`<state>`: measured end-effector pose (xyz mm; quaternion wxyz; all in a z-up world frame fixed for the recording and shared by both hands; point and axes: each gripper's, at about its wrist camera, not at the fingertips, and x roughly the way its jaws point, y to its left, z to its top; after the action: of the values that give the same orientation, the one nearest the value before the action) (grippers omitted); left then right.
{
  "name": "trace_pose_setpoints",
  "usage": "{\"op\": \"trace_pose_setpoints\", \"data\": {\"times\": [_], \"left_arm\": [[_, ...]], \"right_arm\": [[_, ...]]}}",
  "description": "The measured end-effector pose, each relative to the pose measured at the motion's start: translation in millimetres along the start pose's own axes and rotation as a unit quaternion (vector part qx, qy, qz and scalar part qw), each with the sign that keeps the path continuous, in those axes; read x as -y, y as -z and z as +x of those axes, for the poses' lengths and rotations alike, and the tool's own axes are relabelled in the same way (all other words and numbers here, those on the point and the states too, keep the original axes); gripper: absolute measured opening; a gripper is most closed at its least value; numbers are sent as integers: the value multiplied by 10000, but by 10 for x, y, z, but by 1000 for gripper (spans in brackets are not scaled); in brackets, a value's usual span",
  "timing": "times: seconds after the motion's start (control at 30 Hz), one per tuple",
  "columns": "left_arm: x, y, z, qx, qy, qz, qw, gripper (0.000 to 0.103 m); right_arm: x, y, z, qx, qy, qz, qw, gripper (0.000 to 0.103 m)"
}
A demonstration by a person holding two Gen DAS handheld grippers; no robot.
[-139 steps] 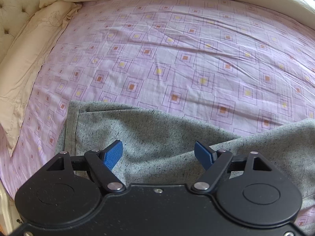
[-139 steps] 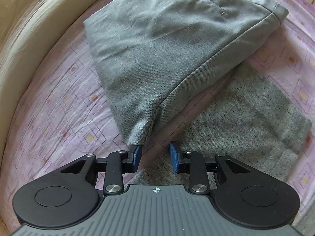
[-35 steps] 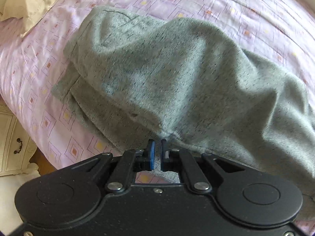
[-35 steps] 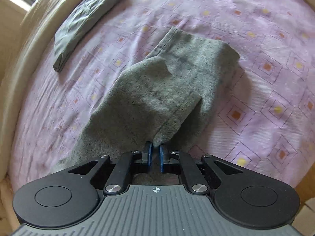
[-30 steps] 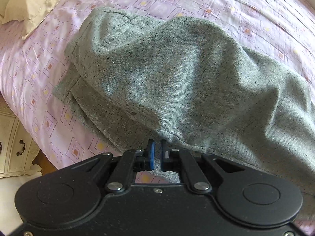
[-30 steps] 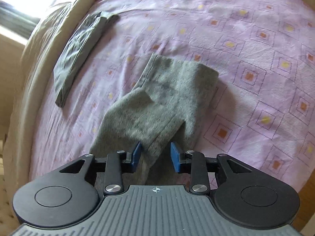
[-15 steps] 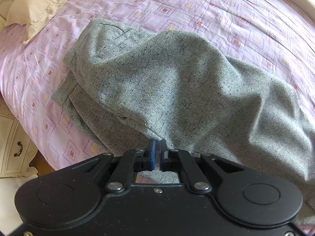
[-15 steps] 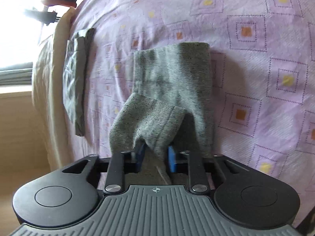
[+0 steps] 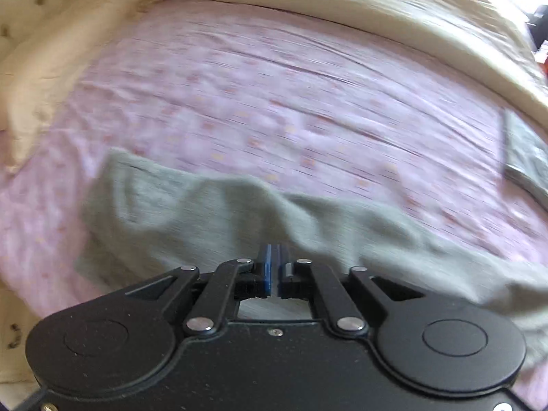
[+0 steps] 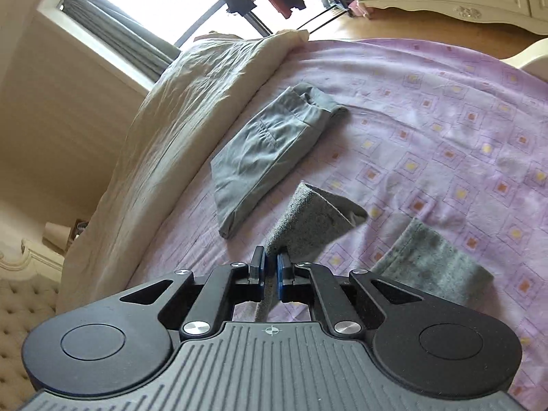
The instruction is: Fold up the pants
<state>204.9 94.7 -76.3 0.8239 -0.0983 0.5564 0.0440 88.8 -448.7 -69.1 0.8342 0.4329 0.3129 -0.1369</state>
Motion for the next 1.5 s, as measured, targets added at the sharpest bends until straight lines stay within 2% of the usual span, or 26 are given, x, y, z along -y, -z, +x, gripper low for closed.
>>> {"op": "trace_pose_setpoints", "data": {"times": [0.07, 0.1, 0.23, 0.37, 0.43, 0.53, 0.63, 0.73, 0.77, 0.8, 0.83, 0.87, 0.9, 1.0, 1.03, 1.07, 1.13, 1.23, 1.33, 1.37, 1.43, 1.5], "left_arm": [[259, 192, 116, -275, 521, 89, 9982, 57], [375, 293, 188, -409, 699, 115, 9966, 62], [831, 697, 536, -1138, 1330, -121, 9845, 64], [1092, 927, 838, -1753, 1544, -662, 9701, 64], [1161, 974, 909, -1806, 1515, -831, 9683, 64], [1165, 993, 1010, -1742, 1389, -1274, 9665, 72], [1006, 1007, 1101, -1720, 1480, -2036, 9524, 72], [913, 966, 1160, -1632, 1271, -2430, 9477, 74], [887, 941, 1187, -1574, 1183, -2510, 9477, 67], [859, 912, 1187, -1476, 1085, -2585, 9485, 56], [853, 872, 1175, -1458, 950, -2581, 9503, 2], [864, 789, 1124, -1432, 822, -2488, 9544, 4], [882, 717, 1023, -1252, 856, -2390, 9591, 4], [1098, 441, 407, -311, 885, -1512, 9840, 4], [1174, 393, 201, -29, 883, -1180, 9891, 4], [1238, 385, -24, 280, 899, -856, 9919, 4], [1254, 449, -218, 470, 945, -607, 9926, 5], [1186, 713, 73, -130, 687, -627, 9956, 5], [1091, 1071, 708, -1070, 124, -506, 9929, 5], [1041, 1197, 874, -1260, -25, -483, 9909, 5], [1014, 1283, 1025, -1416, -165, -492, 9886, 5], [1014, 1248, 990, -1313, -78, -582, 9896, 5]], "right_arm": [[6, 24, 73, -57, 147, -98, 9998, 7], [35, 40, 114, -124, 201, -74, 9997, 7], [86, 85, 160, -259, 327, -138, 9990, 7], [72, 49, 120, -330, 252, -232, 9989, 7], [58, 16, 102, -346, 197, -309, 9987, 7], [46, -39, 85, -399, 102, -373, 9985, 7], [40, -80, 93, -492, 60, -432, 9978, 7], [47, -101, 123, -577, 5, -496, 9971, 7], [52, -107, 145, -619, -5, -496, 9968, 7], [57, -114, 171, -659, -3, -491, 9966, 7], [62, -131, 199, -692, -1, -500, 9963, 7], [53, -149, 221, -708, -19, -527, 9961, 6], [33, -172, 230, -688, -57, -573, 9960, 6], [-101, -270, 97, -395, -297, -788, 9957, 6], [-139, -285, -1, -244, -401, -887, 9949, 6], [-158, -273, -107, -100, -436, -1019, 9938, 6], [-83, -180, -249, 27, -311, -1175, 9926, 6], [339, 103, -125, -499, 275, -895, 9944, 7], [797, 461, 187, -1190, 1034, -687, 9851, 7], [913, 544, 262, -1367, 1194, -549, 9819, 7], [1025, 621, 304, -1446, 1301, -340, 9803, 7], [979, 586, 255, -1360, 1196, -380, 9827, 7]]}}
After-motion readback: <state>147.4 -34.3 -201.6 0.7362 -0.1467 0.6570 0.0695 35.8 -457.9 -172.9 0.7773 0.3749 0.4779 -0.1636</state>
